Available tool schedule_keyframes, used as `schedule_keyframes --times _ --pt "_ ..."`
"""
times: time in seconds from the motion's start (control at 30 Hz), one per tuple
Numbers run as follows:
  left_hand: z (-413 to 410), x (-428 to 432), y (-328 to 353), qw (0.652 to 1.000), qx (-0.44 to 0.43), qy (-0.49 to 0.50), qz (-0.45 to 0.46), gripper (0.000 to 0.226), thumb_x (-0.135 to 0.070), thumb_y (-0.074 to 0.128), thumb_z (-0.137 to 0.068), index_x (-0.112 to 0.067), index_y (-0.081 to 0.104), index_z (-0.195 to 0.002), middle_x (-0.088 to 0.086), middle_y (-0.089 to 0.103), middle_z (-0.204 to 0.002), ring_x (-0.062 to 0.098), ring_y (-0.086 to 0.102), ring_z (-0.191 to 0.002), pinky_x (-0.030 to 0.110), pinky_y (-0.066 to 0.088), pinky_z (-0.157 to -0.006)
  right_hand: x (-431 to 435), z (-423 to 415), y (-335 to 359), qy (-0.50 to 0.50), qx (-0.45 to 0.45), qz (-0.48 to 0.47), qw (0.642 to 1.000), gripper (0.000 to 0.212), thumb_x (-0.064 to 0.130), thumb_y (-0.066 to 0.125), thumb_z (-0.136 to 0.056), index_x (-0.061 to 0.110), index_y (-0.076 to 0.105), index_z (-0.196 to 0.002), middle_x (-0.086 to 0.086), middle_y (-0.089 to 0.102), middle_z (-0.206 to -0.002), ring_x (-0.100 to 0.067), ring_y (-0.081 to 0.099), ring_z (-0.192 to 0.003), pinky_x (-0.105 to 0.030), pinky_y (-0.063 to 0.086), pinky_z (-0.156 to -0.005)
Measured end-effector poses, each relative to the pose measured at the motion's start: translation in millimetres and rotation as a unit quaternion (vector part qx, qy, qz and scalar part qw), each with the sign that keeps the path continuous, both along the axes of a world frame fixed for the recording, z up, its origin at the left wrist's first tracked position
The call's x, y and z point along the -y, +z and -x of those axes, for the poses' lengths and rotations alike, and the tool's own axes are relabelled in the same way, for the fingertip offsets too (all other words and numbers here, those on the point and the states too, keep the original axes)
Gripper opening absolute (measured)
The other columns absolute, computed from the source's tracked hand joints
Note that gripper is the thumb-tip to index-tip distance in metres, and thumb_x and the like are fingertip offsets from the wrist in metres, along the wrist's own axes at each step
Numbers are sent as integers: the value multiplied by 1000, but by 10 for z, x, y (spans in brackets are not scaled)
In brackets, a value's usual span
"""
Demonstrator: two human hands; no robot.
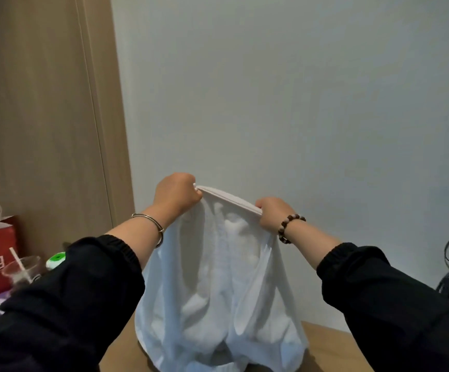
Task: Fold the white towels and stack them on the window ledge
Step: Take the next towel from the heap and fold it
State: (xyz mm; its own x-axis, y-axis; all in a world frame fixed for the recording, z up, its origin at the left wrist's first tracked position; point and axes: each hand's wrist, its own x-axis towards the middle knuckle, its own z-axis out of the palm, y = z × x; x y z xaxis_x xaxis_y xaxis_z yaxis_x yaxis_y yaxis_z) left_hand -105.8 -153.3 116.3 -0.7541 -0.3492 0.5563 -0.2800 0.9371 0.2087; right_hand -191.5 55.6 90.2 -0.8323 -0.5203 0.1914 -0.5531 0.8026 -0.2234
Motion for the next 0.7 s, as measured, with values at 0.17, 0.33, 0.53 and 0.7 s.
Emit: schedule_keyframes --times 0.17,0.33,0.53,0.7 --pt "-75 281 -149 997 -12 67 -36 15 -20 54 -84 -9 56 -74 16 64 -94 34 55 -85 29 34 -64 -394 140 -350 -111 20 -55 992 19 1 45 -85 10 54 -71 -4 51 -64 -26 58 -67 -27 44 -59" --pt "-135 450 -310 988 -7 120 -99 16 -22 54 -86 -10 58 -78 16 64 -96 32 52 -79 30 37 -65 -672 212 -475 -202 7 -52 978 28 0 41 -91 8 50 -66 -5 51 -63 -21 51 -56 -28 43 -58" --pt "-141 568 -351 973 200 85 -84 21 -28 55 -87 -9 65 -88 14 66 -103 31 57 -86 29 44 -70 -566 332 -75 -123 19 203 971 37 19 64 -85 14 49 -51 -3 47 -54 -21 46 -59 -24 27 -46" --pt "11 242 -258 935 346 -76 10 73 -43 66 -83 -15 36 -144 8 43 -144 26 43 -130 34 35 -108 -131 104 409 43 57 190 979 21 22 74 -78 1 71 -75 -7 60 -68 -13 51 -67 -25 38 -58"
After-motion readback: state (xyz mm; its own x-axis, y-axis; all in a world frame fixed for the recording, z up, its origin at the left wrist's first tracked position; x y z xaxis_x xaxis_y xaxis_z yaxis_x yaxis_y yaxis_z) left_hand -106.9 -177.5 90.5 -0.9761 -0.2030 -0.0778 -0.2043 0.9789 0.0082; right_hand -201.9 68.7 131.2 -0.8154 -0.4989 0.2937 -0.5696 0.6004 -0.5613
